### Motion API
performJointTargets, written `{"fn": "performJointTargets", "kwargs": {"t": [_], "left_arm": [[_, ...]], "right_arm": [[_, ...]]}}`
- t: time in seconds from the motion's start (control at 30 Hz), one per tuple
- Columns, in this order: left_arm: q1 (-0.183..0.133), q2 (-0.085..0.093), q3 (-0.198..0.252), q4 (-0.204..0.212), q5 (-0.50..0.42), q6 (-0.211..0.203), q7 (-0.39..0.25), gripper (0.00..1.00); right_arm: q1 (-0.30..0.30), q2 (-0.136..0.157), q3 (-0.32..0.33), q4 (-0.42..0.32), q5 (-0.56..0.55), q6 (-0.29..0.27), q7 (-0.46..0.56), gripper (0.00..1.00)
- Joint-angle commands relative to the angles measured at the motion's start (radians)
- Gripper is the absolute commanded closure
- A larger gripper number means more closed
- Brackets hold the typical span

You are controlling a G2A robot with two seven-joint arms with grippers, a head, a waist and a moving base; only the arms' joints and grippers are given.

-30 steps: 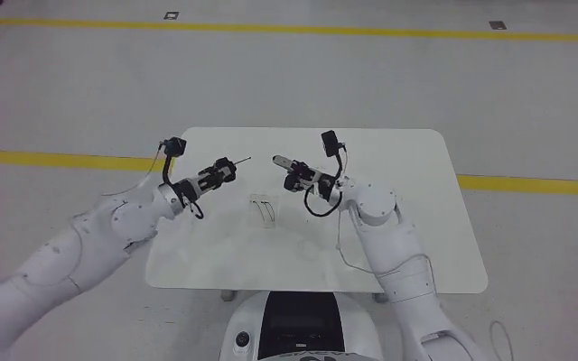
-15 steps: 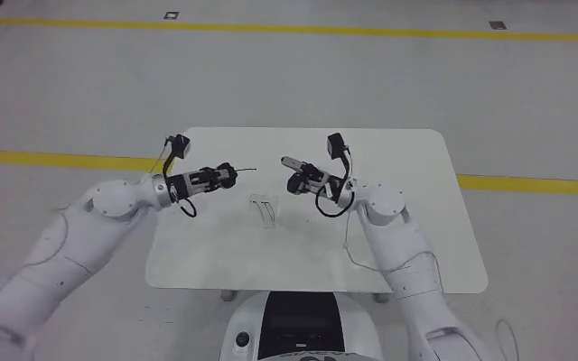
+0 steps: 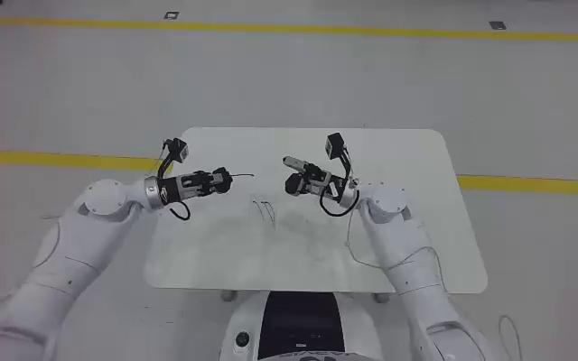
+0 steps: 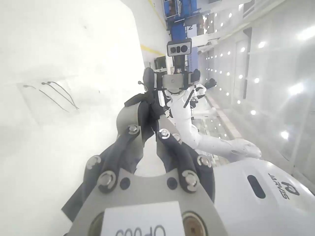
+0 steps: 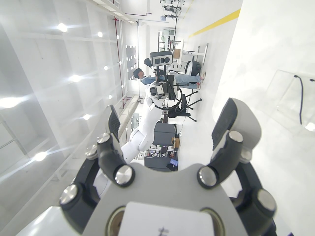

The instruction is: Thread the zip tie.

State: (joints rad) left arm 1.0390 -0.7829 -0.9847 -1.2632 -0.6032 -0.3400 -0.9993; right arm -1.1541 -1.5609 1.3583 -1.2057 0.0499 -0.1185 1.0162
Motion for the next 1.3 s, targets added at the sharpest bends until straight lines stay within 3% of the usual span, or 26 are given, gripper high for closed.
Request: {"fn": "performJointTargets", "kwargs": {"t": [0.0, 0.07, 0.2, 0.4, 0.5, 0.7, 0.77, 0.9, 1.1, 1.13, 1.23, 1.27], "left_arm": [[0.005, -0.002, 0.001, -0.004, -0.005, 0.000, -0.017, 1.00], [0.005, -0.005, -0.005, 0.014, -0.030, 0.000, -0.050, 1.00], [-0.001, -0.023, -0.016, 0.073, -0.132, 0.000, -0.218, 1.00], [-0.019, -0.060, -0.025, 0.141, -0.174, 0.000, -0.333, 1.00], [-0.028, -0.075, -0.031, 0.159, -0.166, 0.000, -0.316, 1.00], [-0.028, -0.075, -0.031, 0.159, -0.166, 0.000, -0.316, 1.00], [-0.016, -0.077, -0.023, 0.137, -0.149, 0.005, -0.279, 1.00], [-0.007, -0.079, -0.018, 0.124, -0.156, 0.013, -0.290, 1.00], [-0.012, -0.088, -0.009, 0.141, -0.193, 0.014, -0.310, 1.00], [-0.013, -0.090, -0.009, 0.145, -0.200, 0.012, -0.314, 1.00], [-0.019, -0.095, -0.006, 0.154, -0.218, 0.004, -0.324, 1.00], [-0.020, -0.097, -0.005, 0.156, -0.223, 0.003, -0.326, 1.00]], "right_arm": [[0.000, 0.000, 0.000, 0.000, 0.000, 0.000, 0.000, 0.00], [-0.006, 0.001, -0.010, 0.003, 0.018, -0.008, 0.012, 0.00], [0.035, 0.005, -0.020, 0.099, 0.126, -0.041, 0.133, 0.00], [0.105, 0.004, -0.067, 0.221, 0.171, -0.078, 0.187, 0.00], [0.105, 0.004, -0.067, 0.221, 0.171, -0.078, 0.187, 0.00], [0.103, 0.004, -0.068, 0.221, 0.171, -0.077, 0.180, 0.00], [0.093, 0.002, -0.089, 0.211, 0.196, -0.057, 0.183, 0.00], [0.104, 0.000, -0.117, 0.230, 0.241, -0.052, 0.201, 0.00], [0.132, -0.004, -0.158, 0.281, 0.281, -0.062, 0.214, 0.00], [0.136, -0.004, -0.162, 0.288, 0.289, -0.064, 0.218, 0.03], [0.146, -0.005, -0.175, 0.312, 0.310, -0.073, 0.222, 0.42], [0.149, -0.005, -0.178, 0.318, 0.316, -0.076, 0.223, 0.48]]}}
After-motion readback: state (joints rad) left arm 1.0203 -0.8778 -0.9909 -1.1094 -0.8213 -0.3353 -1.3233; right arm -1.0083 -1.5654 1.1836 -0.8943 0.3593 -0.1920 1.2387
